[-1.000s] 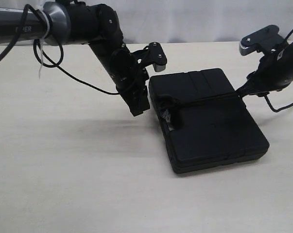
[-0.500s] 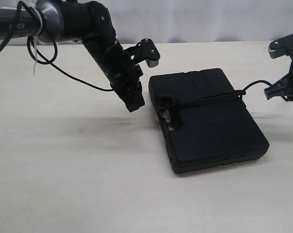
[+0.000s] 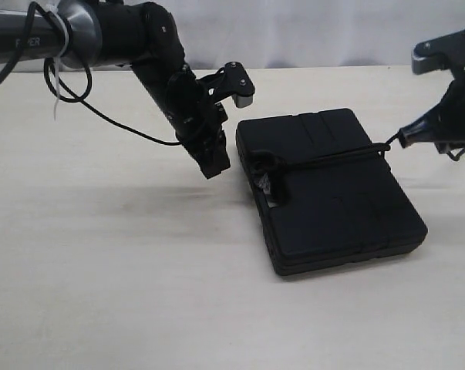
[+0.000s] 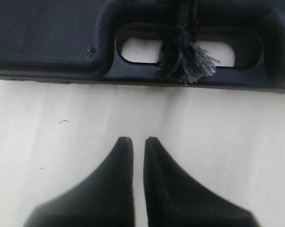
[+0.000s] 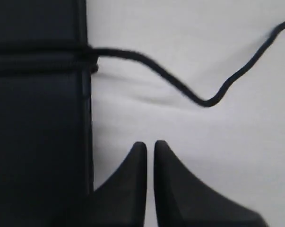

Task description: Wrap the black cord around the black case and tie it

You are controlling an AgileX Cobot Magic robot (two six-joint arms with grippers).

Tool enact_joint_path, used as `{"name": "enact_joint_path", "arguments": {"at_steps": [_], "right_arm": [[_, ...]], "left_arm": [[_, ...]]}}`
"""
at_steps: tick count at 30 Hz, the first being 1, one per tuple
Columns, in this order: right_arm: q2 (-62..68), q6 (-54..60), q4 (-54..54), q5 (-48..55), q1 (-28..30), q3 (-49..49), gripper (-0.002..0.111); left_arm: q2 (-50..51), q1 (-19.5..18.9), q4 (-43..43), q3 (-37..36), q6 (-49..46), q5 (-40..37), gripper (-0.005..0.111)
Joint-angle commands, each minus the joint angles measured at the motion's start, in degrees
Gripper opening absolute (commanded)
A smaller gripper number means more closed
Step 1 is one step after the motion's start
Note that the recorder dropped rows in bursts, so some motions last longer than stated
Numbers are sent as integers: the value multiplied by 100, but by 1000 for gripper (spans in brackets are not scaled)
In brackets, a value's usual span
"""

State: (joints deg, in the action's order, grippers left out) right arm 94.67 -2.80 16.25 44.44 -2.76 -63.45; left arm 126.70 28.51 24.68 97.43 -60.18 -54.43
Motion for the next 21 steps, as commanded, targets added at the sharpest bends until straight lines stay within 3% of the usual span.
{"name": "enact_joint_path", "arguments": {"at_steps": [1,12,16,21], "right_arm": [[468,326,-184,34,9,232,4],[1586,401,-415,-502,-76,72,4],[1594,1093,-913,-561,-393,-17,4],[1594,1177,-1283,-493,-791,-52,4]], "left_arm": [[-50,-11,50,-4,67,-10,8],[-50,-11,104,-4,53,19,8],[-50,-11,104,-4,53,19,8],[-50,-11,104,-4,53,19,8]]}}
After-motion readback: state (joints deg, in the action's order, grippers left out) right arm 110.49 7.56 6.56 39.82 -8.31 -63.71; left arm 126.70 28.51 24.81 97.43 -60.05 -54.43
